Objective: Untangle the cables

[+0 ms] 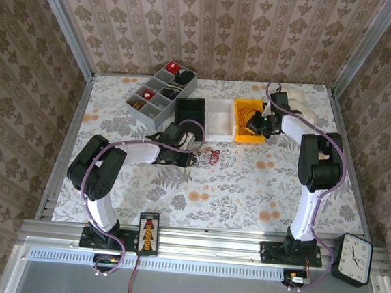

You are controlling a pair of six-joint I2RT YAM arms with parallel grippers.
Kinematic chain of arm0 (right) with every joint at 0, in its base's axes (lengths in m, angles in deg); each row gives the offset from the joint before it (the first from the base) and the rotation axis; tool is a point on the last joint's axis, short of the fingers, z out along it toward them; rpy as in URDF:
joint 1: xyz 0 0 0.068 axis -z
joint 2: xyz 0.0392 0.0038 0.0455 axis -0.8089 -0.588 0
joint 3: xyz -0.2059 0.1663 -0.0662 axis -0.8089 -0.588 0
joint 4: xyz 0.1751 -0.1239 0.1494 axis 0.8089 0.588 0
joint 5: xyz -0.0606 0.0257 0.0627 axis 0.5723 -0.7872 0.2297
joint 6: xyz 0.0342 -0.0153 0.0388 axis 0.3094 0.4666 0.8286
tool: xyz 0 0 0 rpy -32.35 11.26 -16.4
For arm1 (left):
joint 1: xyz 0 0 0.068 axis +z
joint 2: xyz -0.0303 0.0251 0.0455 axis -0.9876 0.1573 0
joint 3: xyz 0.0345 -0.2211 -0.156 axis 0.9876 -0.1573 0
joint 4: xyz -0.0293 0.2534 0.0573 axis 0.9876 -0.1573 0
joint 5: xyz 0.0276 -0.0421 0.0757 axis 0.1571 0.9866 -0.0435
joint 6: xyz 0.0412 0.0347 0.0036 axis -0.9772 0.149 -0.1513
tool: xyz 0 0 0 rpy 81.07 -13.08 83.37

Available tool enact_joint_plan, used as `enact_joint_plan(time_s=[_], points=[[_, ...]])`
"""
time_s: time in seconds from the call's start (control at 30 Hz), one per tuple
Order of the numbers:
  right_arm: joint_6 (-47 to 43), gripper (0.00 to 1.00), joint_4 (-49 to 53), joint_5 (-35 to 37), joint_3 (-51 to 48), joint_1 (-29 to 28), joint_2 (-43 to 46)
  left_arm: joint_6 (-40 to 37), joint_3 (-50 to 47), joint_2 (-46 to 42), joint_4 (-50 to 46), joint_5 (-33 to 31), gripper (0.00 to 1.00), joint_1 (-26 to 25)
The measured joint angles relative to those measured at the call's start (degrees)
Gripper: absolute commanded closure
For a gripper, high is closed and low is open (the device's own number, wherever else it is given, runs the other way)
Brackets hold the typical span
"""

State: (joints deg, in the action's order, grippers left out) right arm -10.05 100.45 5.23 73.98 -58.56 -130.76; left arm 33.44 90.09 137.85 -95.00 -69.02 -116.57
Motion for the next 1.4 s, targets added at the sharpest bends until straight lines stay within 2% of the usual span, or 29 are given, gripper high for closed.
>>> enact_joint_plan(time_s=[0.47, 0.57, 0.7, 0.77, 0.87, 1.13, 1.3, 1.4], points=[[-1.5, 0.98, 2.0, -0.2, 8.6, -0.2, -1.1, 0.0, 0.0, 0.0, 0.0, 0.0, 1.00, 0.0], [-1.4, 0.90, 2.8, 0.2, 10.0, -0.2, -1.9, 0.0, 0.0, 0.0, 0.0, 0.0, 1.00, -0.1], [-1.4, 0.65, 3.3, 1.3, 10.0, -0.2, -2.0, -0.2, 0.0, 0.0, 0.0, -0.1, 1.00, -0.1], [-1.5, 0.60, 3.2, 2.6, 9.9, -0.2, -1.7, -0.3, 0.0, 0.0, 0.0, -0.1, 1.00, -0.1], [-1.7, 0.57, 2.9, 5.6, 7.1, -0.2, 1.4, -0.4, 0.0, 0.0, 0.0, -0.1, 1.00, -0.1], [-3.8, 0.52, -0.9, 14.1, -2.4, -0.2, 18.4, -0.6, -0.1, -0.1, 0.4, -0.1, 1.00, -0.1], [-5.3, 0.55, -3.1, 15.9, -8.1, -1.0, 24.2, -0.9, -0.7, -0.3, 1.1, 0.1, 1.00, -0.1], [-6.9, 0.55, -3.2, 15.3, -12.3, -4.0, 25.8, -1.1, -1.1, -0.5, 1.7, 0.3, 1.00, -0.1]])
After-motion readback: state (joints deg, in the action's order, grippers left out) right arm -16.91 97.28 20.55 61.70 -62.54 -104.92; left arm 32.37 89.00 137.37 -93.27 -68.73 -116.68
